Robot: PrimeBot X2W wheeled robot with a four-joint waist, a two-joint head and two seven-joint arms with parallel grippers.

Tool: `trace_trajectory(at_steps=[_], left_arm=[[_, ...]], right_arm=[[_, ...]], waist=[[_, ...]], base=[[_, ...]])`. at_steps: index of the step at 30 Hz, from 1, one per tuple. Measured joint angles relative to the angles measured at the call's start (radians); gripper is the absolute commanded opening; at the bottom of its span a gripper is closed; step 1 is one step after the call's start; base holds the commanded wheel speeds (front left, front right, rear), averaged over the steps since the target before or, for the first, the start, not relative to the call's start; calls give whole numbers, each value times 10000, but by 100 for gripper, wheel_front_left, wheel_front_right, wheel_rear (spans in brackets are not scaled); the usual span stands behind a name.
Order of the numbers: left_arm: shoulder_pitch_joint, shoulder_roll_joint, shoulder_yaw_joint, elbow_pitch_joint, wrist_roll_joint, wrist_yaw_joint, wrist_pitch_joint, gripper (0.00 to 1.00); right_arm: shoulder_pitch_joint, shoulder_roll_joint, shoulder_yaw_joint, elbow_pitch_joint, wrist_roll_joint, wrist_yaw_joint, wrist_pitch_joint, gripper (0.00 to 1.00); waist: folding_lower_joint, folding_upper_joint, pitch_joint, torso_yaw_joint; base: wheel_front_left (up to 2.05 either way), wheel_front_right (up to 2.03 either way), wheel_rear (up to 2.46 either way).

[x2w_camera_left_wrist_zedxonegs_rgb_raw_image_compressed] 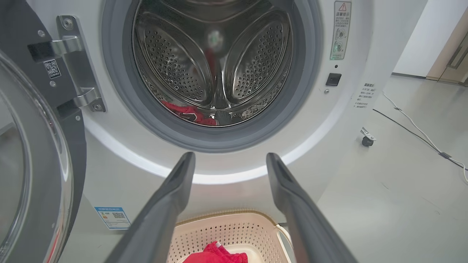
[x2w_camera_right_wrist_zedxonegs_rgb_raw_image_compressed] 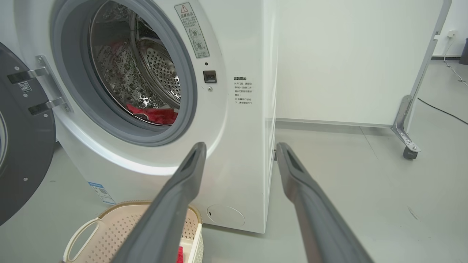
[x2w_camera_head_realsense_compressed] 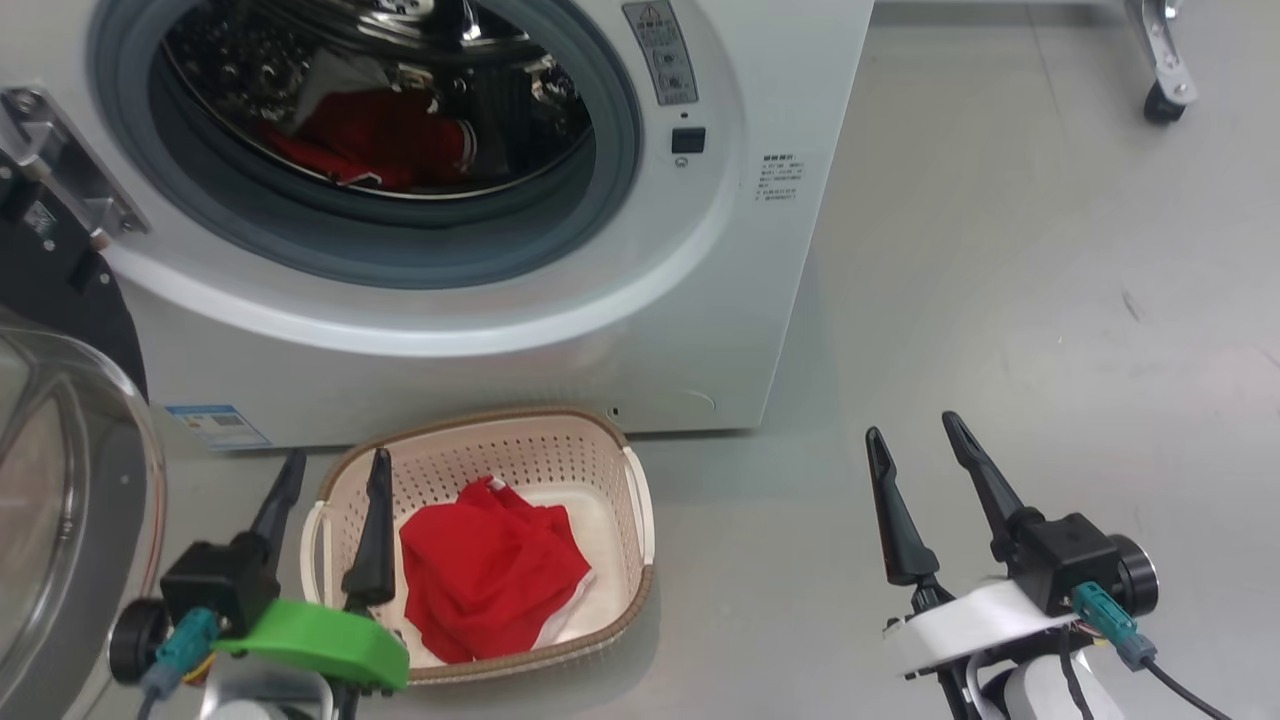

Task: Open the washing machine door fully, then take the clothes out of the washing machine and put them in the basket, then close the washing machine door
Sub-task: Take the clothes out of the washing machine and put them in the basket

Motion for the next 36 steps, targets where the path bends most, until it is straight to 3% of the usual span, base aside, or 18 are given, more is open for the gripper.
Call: trace_trajectory(at_steps=[17,27,36], left_arm=[[-3093,142,556,826,-493,-10,1024,100],[-5416,1060,1032,1411,-587,-13,2230,100],[-7562,2293,1145,1919,-251,-104,3536,100]], right_arm=[[-1384,-8,579,-222,-174,132,0,100],[-2266,-19,894,-456,161,65,-2,100],[-3251,-56,1523,-830,1060,-109,-2,100]], waist=[[0,0,2247,-497],[0,0,3634,-1065],[1,0,4864,-1698]], base=[[0,0,0],[0,0,0],[0,0,0]])
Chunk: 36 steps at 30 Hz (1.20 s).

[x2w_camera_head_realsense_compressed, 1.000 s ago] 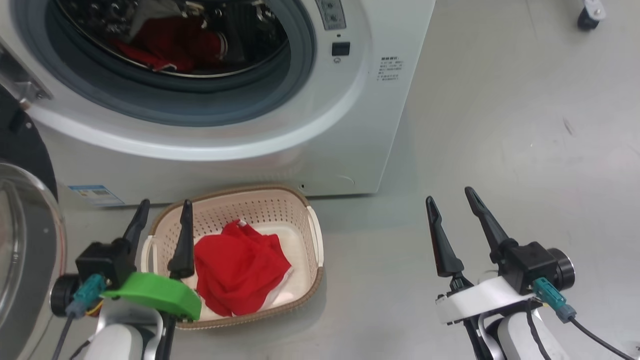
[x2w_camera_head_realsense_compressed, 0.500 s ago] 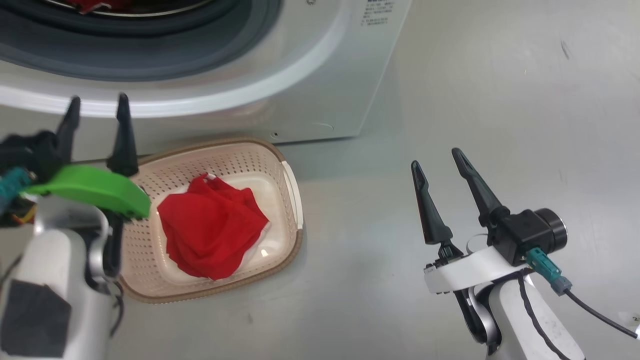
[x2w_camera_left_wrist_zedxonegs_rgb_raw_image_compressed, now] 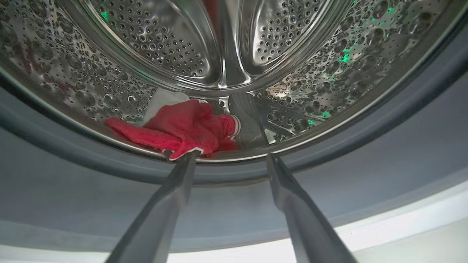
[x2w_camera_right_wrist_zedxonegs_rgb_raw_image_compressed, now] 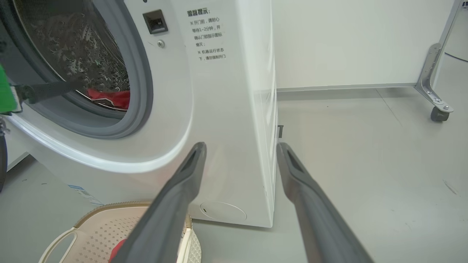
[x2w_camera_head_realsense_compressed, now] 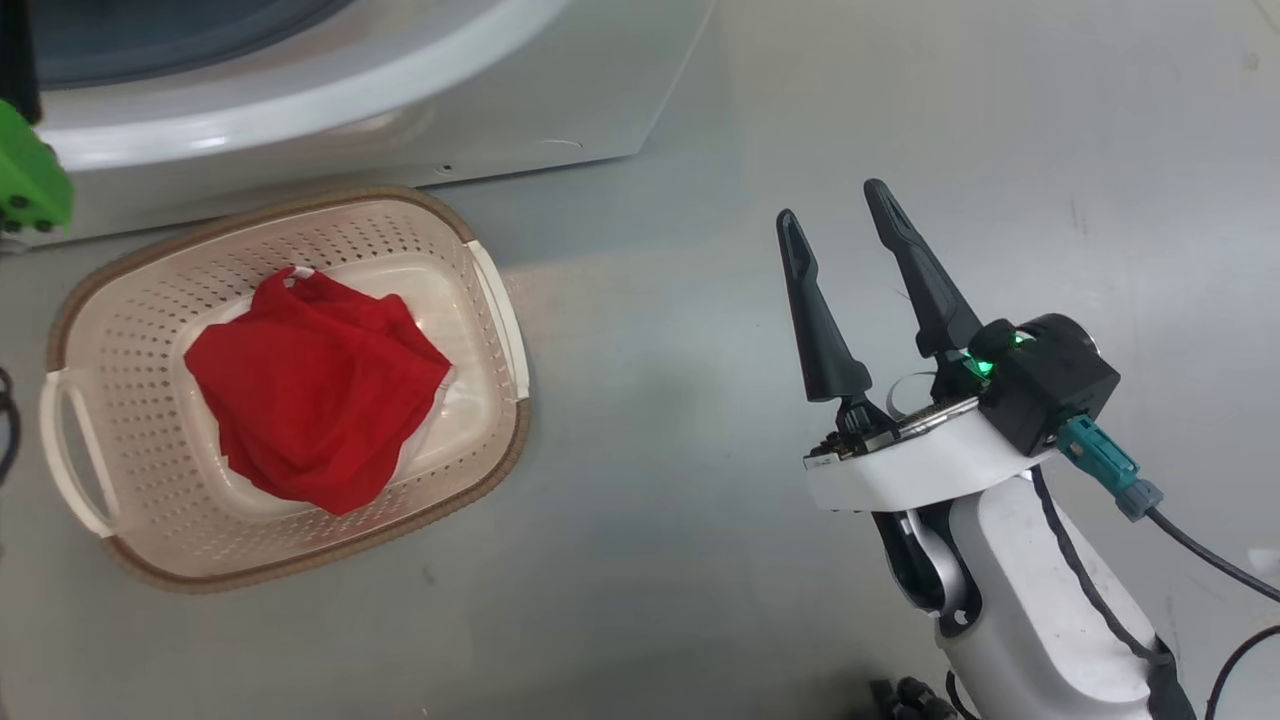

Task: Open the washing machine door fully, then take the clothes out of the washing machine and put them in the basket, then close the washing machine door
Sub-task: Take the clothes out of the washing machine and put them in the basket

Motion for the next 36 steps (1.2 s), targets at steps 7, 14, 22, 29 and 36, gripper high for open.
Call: trace_trajectory(at_steps=[7,14,22,29,36], left_arm=[[-1126,803,48,495,326,-100,823,100],[-2486,1521,56,986,610,-174,1662,100],[-3509,2297,69,1452,1026,-188,2445,100],[-4010,2683,0,1950,1212,-267,3047,100],[-4313,3045,-44,2472,1352,-274,3707,100]], right_arm=[[-502,-2,311,-159,541,-163,0,100],[-788,-2,533,-213,1003,-324,0,100],[-1011,6,715,-259,1371,-481,0,100],[-1146,10,754,-268,1442,-577,0,100],[-1151,19,779,-268,1528,-629,0,100]], waist=[[0,0,656,-717],[1,0,1182,-1419],[1,0,1529,-1905],[0,0,1680,-2158],[0,0,1690,-2229]], base=[[0,0,0],[0,0,0],[0,0,0],[0,0,0],[0,0,0]])
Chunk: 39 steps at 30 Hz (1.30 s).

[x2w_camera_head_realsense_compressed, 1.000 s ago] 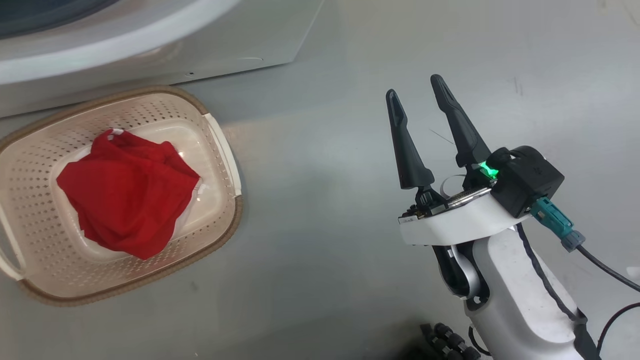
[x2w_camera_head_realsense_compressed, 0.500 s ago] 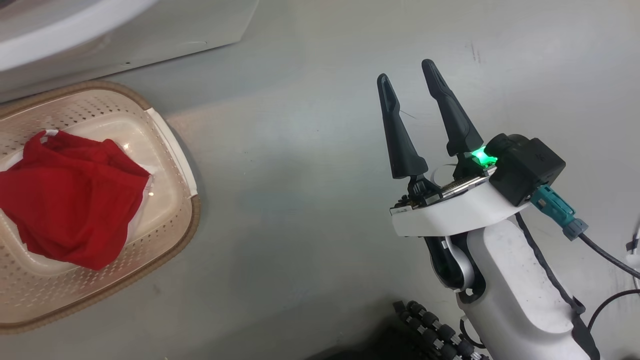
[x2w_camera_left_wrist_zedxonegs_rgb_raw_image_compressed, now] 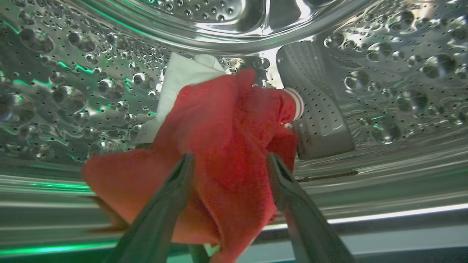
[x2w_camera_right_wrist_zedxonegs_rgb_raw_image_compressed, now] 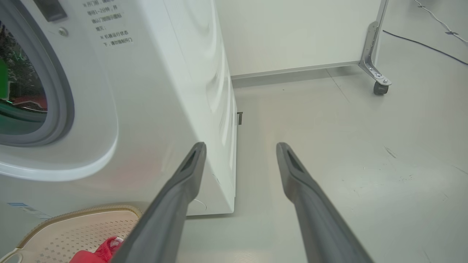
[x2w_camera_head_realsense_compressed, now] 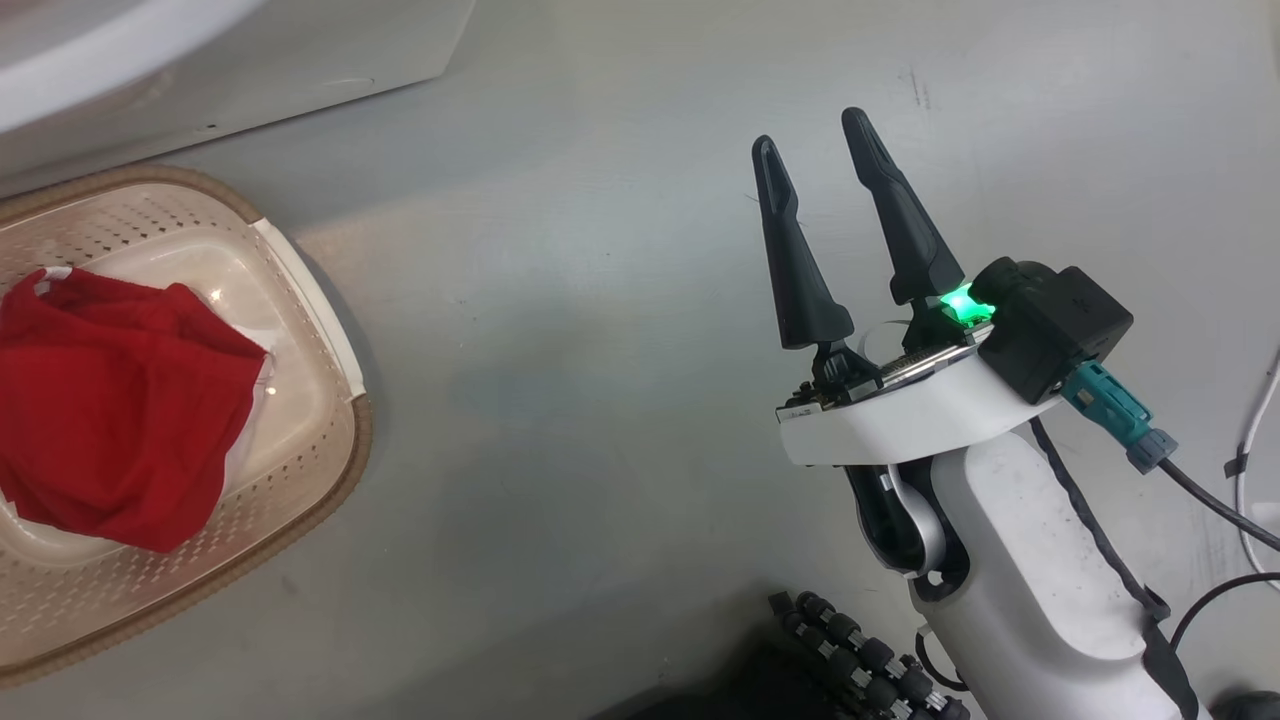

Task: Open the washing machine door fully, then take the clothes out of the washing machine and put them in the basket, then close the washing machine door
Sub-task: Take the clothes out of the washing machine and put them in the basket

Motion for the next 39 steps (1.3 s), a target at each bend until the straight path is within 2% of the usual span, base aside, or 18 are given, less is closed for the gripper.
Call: trace_trajectory(at_steps=[8,9,11,12,22,39], left_arm=[[-242,123,-134,654,132,0,1070,100],[-255,119,-136,715,130,0,1193,83],[-300,117,-144,740,132,0,1220,36],[-352,117,-151,750,132,0,1294,0],[-647,59,-111,763,84,0,1302,0],[-629,-734,953,702,-1022,63,-629,0]], right_arm=[[-54,4,21,15,2,-27,0,100],[-62,4,23,15,2,-29,0,100],[-67,4,23,15,2,-31,0,100],[-74,4,27,15,2,-44,0,100],[-197,4,31,15,2,-102,0,100],[-301,2,6,63,-6,-115,0,100]], waist=[[0,0,-33,-35],[0,0,-39,-34],[0,0,-43,-34],[0,0,-45,-34],[-1,0,-42,-50],[-1,0,-221,53]], base=[[0,0,0],[0,0,0],[0,0,0],[0,0,0],[0,0,0],[0,0,0]])
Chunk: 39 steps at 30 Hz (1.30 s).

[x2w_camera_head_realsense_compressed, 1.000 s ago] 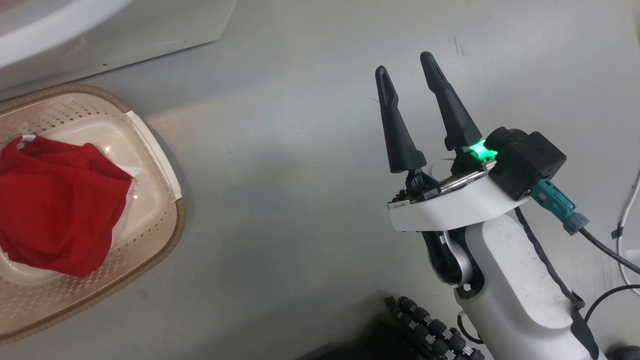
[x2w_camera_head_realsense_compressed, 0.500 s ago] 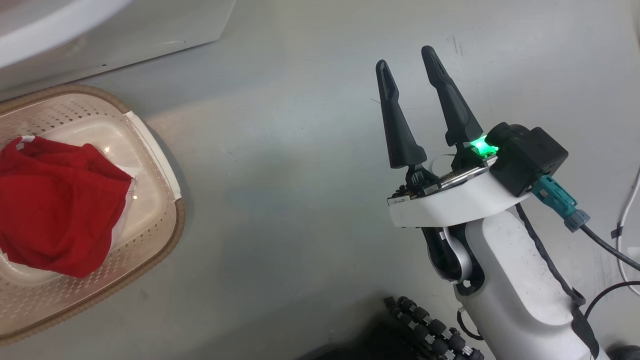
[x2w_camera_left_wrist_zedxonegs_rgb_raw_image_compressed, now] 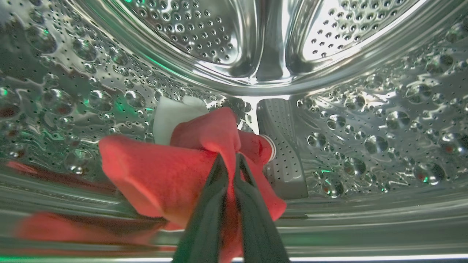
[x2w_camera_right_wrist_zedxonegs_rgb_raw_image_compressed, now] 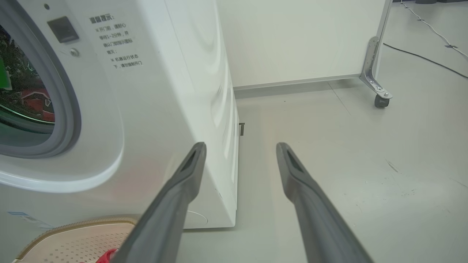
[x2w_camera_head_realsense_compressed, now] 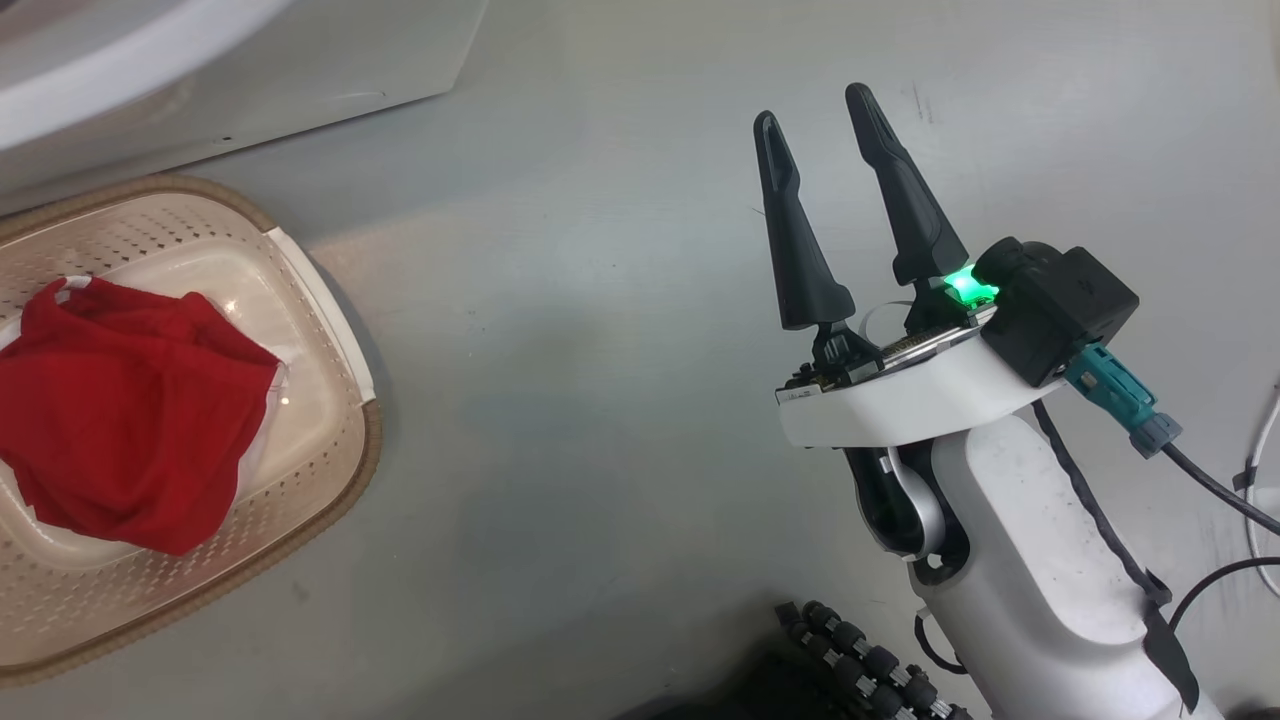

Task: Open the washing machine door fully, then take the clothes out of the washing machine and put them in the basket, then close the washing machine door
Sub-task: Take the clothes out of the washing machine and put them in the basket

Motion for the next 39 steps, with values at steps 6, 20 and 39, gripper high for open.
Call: trace_trajectory(at_steps=[6,20,39], left_arm=[[588,-385,240,-178,-201,40,-1068,0],[1918,-1446,209,-1252,-458,-324,-3770,0],[5015,-3047,-104,-2934,-541,-355,-6418,0]], right_arm=[[0,2,-46,96,-105,-2,0,100],[19,-2,-224,439,-612,-12,0,100],[705,-15,-790,1020,-1421,-12,0,100]], waist=[[0,0,-139,120],[0,0,-693,536],[0,0,-1883,1589]], base=[[0,0,0],[0,0,0],[0,0,0]])
